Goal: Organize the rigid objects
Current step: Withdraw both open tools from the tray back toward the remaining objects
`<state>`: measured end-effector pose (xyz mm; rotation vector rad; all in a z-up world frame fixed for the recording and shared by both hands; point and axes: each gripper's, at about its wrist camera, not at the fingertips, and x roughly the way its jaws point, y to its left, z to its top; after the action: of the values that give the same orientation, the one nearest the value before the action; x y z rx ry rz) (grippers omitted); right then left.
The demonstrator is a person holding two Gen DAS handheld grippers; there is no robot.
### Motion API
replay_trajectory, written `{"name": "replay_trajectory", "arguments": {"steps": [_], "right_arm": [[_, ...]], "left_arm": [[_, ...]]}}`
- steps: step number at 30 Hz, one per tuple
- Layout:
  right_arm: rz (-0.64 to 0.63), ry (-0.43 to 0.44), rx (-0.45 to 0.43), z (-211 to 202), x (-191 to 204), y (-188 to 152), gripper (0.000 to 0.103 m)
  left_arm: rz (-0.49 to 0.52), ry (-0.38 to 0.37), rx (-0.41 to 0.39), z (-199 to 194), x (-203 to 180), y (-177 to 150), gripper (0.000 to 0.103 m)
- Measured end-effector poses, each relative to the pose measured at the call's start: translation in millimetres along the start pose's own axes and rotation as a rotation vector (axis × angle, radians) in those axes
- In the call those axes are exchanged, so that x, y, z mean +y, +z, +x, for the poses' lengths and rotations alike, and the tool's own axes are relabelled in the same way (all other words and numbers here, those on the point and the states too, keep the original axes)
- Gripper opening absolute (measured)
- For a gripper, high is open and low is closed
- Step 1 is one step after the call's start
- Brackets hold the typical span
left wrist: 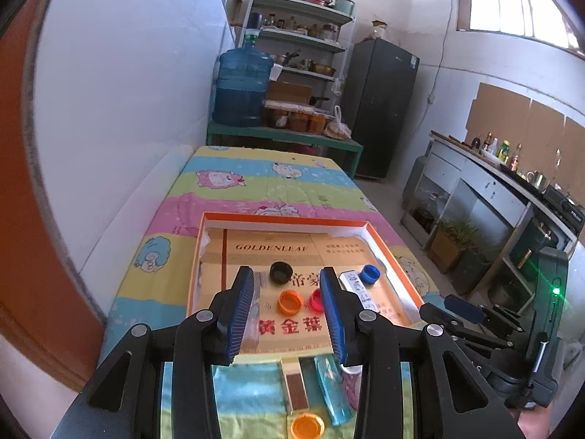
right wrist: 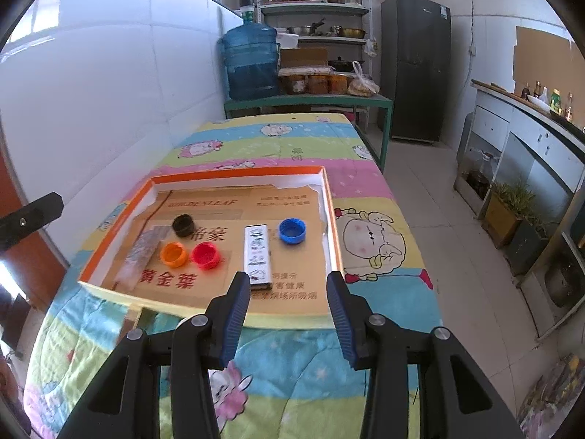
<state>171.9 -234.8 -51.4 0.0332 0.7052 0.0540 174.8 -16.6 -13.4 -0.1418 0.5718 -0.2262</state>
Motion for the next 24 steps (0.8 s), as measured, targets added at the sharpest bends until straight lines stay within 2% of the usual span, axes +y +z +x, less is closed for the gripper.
{"name": "replay_trajectory", "arguments": {"steps": [8,15,24], "right_arm": [[-0.026,0.031,-0.029,-28.9,23.6,-9.6,0.043],[-0.022,0.062,-0.015,-35.6,36.7,-25.7,0.043],[-0.015,0.076,0.027,-34.0,42.8,-48.9,0.043]], "left_arm": [[-0.01,-0.011,-0.013,-29.5,5.2,-18.9,0.039],[-0.029,-0.035,0.016,-34.3,10.8,-43.7,0.039],[0.028,-0.082,0.132,-7.4,-0.9,-93.2,0.044]]}}
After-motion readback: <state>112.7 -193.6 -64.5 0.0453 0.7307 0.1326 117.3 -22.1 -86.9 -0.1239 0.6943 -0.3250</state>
